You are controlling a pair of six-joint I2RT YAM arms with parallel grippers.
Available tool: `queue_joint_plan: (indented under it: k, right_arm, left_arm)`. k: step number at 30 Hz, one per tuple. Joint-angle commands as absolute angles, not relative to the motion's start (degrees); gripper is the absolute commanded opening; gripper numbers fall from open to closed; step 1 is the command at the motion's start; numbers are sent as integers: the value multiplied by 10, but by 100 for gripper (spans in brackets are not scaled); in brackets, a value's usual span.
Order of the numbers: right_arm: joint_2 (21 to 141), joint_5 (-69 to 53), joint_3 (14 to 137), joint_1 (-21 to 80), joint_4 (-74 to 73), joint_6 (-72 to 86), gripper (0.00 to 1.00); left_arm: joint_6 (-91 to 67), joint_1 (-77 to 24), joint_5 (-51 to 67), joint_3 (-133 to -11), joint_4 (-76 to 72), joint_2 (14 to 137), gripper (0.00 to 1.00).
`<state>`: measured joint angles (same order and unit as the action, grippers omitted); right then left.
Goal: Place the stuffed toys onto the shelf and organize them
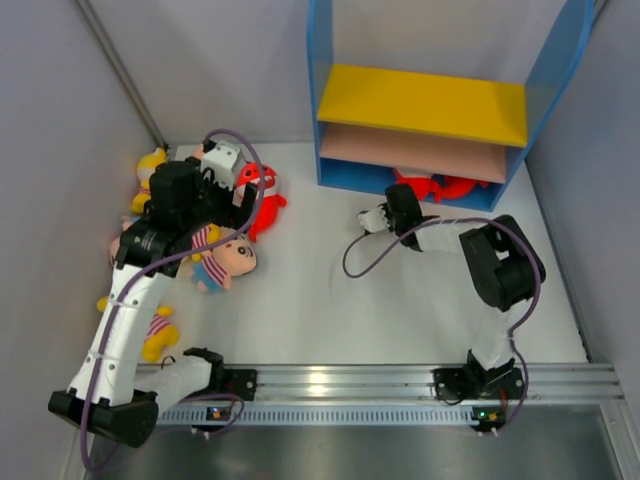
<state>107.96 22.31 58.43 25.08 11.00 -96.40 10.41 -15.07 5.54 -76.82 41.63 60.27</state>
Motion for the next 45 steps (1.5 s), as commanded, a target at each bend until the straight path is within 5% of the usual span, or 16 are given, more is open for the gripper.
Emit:
queue_joint_plan:
  k: [1, 16, 19, 24, 32, 35, 36, 39, 41, 45]
  right_arm:
    - [1052, 207, 603, 272, 159, -969, 0]
    - [1116, 180, 672, 200, 120, -962, 0]
    - [1111, 168, 658, 200, 138, -966, 8]
    - [1089, 178, 625, 209, 164, -953, 54]
    - [972, 154, 535, 279, 233, -869, 69]
    - [930, 108, 560, 332, 172, -761, 71]
    - [925, 94, 592, 347, 140, -668, 88]
    - [932, -4, 675, 396, 106, -414, 100]
    - [954, -96, 693, 403, 153, -278, 99]
    - [1049, -86, 740, 412, 293, 94, 92]
  left_arm:
    - [99, -150, 55, -772, 417, 601, 99]
    - [105, -150, 44, -769, 417, 601, 99]
    - [105, -150, 46, -770, 417, 603, 99]
    - [112, -150, 45, -760, 417, 599, 99]
    - [120, -149, -24, -723, 418, 628, 99]
    - [124, -136, -50, -708, 417, 649, 99]
    - [124, -127, -45, -701, 417, 656, 99]
    - [116, -53, 28, -695, 417, 693, 99]
    - [111, 25, 63, -689, 417, 714, 99]
    - [124, 82, 69, -668, 417, 720, 99]
